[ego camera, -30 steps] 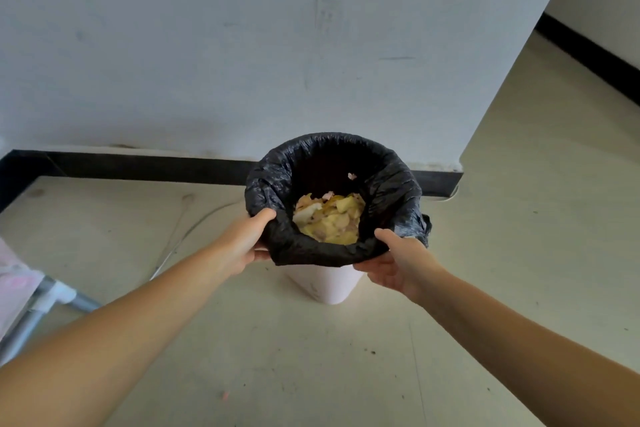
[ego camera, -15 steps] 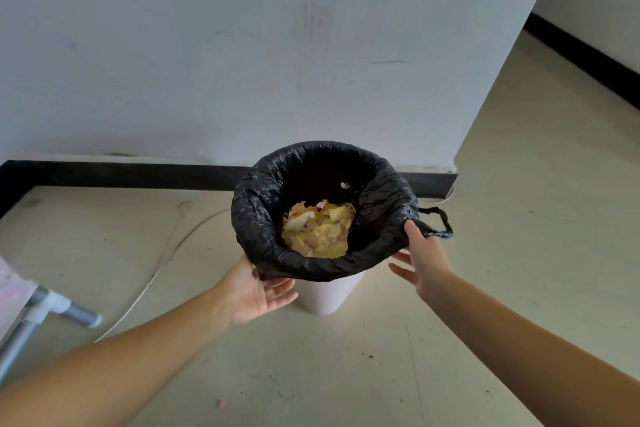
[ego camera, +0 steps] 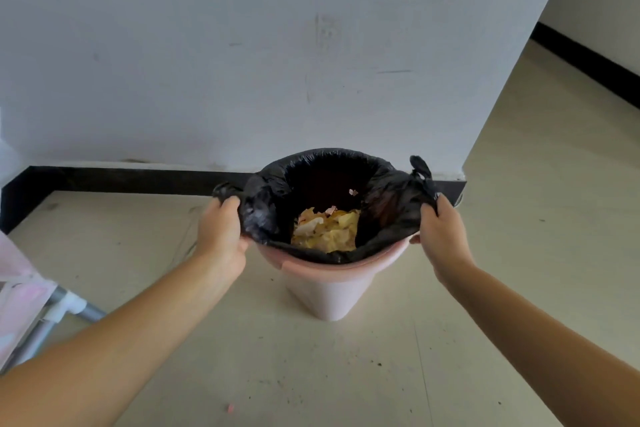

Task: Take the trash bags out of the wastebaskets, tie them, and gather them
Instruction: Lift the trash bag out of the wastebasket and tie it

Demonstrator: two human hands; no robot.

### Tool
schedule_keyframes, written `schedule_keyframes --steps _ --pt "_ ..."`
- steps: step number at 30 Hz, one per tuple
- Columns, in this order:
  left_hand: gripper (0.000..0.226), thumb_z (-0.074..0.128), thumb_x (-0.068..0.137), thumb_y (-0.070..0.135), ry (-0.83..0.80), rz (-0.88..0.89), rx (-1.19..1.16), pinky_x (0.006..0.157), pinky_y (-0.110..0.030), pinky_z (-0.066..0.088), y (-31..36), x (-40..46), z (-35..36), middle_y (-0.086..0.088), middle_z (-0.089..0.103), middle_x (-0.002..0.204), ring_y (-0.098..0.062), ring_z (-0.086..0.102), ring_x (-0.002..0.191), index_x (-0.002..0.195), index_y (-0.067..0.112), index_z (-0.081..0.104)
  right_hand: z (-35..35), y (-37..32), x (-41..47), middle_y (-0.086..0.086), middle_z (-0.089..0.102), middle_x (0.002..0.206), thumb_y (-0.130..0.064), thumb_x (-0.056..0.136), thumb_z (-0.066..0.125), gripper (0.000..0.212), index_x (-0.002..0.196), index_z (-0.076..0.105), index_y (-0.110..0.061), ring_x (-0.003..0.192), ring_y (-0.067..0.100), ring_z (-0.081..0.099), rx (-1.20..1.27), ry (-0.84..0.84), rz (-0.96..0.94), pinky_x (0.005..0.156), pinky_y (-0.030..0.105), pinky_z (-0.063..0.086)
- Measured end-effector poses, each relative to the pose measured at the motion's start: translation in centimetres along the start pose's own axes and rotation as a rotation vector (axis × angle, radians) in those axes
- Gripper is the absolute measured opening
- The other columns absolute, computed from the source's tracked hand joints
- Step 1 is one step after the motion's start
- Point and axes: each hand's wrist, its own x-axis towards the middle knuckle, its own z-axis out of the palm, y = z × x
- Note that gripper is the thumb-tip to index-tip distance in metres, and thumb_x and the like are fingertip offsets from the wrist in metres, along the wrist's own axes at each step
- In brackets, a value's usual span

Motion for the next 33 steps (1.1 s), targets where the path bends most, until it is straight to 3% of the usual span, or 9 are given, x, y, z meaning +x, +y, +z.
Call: schedule_keyframes --steps 3,8,10,13,19,23,28,30,33 --pt "0.023 0.038 0.098 0.003 -0.174 0.031 0.014 0.078 -0.036 0.052 1.0 -1.6 1.9 -0.01 0.064 0.094 -0.022 0.062 0.084 0.1 0.009 0.06 0.5 -2.1 0.1 0.009 0.057 0.095 -0.012 0.094 0.036 0.022 0.095 0.055 -0.002 0.086 0.025 0.053 -0.04 -0.099 -0.131 0.076 0.03 0.042" --pt "0.029 0.043 0.094 0.0 -0.453 0.021 0.305 0.058 -0.025 0.049 -0.8 -3.6 5.1 -0.004 0.06 0.075 -0.015 0.058 0.067 0.075 0.016 0.058 3.6 -4.8 -1.9 -0.007 0.046 0.114 -0.016 0.099 0.044 0.018 0.105 0.06 -0.013 0.1 -0.006 0.041 -0.123 -0.496 -0.333 0.095 0.012 0.032" --pt "0.031 0.041 0.095 0.0 -0.531 -0.047 0.323 0.058 -0.023 0.049 -1.1 -3.8 6.2 -0.001 0.063 0.075 -0.012 0.059 0.067 0.08 0.018 0.062 4.4 -4.7 -2.1 -0.017 0.03 0.141 -0.03 0.097 0.048 0.048 0.143 0.036 -0.025 0.125 -0.009 0.027 -0.103 -0.644 -0.283 0.106 0.008 0.02" --pt "0.028 0.039 0.097 0.003 -0.558 -0.223 0.203 0.061 -0.026 0.052 -0.8 -3.4 7.1 -0.006 0.066 0.077 -0.017 0.062 0.071 0.096 0.015 0.064 4.8 -4.8 -1.7 -0.025 0.029 0.136 -0.037 0.089 0.061 0.078 0.149 0.012 -0.035 0.126 -0.011 0.028 -0.118 -0.75 -0.221 0.106 0.013 0.025" --pt "0.014 0.056 0.088 0.02 -0.381 -0.214 0.43 0.083 -0.033 0.049 0.0 -0.4 5.6 -0.004 0.062 0.095 -0.018 0.058 0.093 0.094 0.017 0.068 4.7 -4.5 0.8 -0.003 0.068 0.095 0.002 0.087 0.049 0.036 0.11 0.065 -0.021 0.094 0.015 0.064 -0.216 -0.464 -0.288 0.09 0.032 0.051" --pt "0.035 0.057 0.09 0.041 -0.171 -0.325 0.144 0.083 -0.039 0.048 0.5 3.3 5.4 -0.006 0.062 0.102 -0.024 0.061 0.096 0.109 0.011 0.057 4.3 -4.8 1.2 0.008 0.071 0.086 0.007 0.087 0.041 0.036 0.092 0.072 -0.011 0.08 0.017 0.063 -0.203 -0.492 -0.218 0.085 0.037 0.054" --pt "0.003 0.05 0.094 0.008 -0.072 -0.289 -0.117 0.049 -0.029 0.052 1.9 5.5 8.0 -0.009 0.055 0.077 -0.019 0.056 0.063 0.092 0.007 0.052 4.0 -4.7 1.4 0.003 0.063 0.074 0.006 0.089 0.04 0.033 0.086 0.07 -0.008 0.07 0.014 0.052 -0.274 -0.514 -0.222 0.06 -0.008 0.034" --pt "0.019 0.043 0.091 -0.003 -0.059 -0.187 -0.061 0.044 -0.021 0.046 2.0 5.6 8.7 -0.005 0.051 0.074 -0.016 0.051 0.06 0.081 0.01 0.053 4.0 -4.2 2.0 0.002 0.063 0.07 0.004 0.086 0.041 0.036 0.079 0.069 -0.017 0.069 0.016 0.054 -0.193 -0.413 -0.168 0.066 0.007 0.043" --pt "0.031 0.04 0.087 -0.005 -0.25 0.183 0.311 0.06 -0.023 0.04 1.4 4.6 9.1 -0.001 0.054 0.073 -0.014 0.051 0.067 0.073 0.017 0.056 3.9 -3.8 3.1 0.004 0.067 0.079 0.005 0.089 0.04 0.036 0.084 0.07 -0.015 0.08 0.021 0.062 0.106 -0.316 0.024 0.075 0.031 0.055"
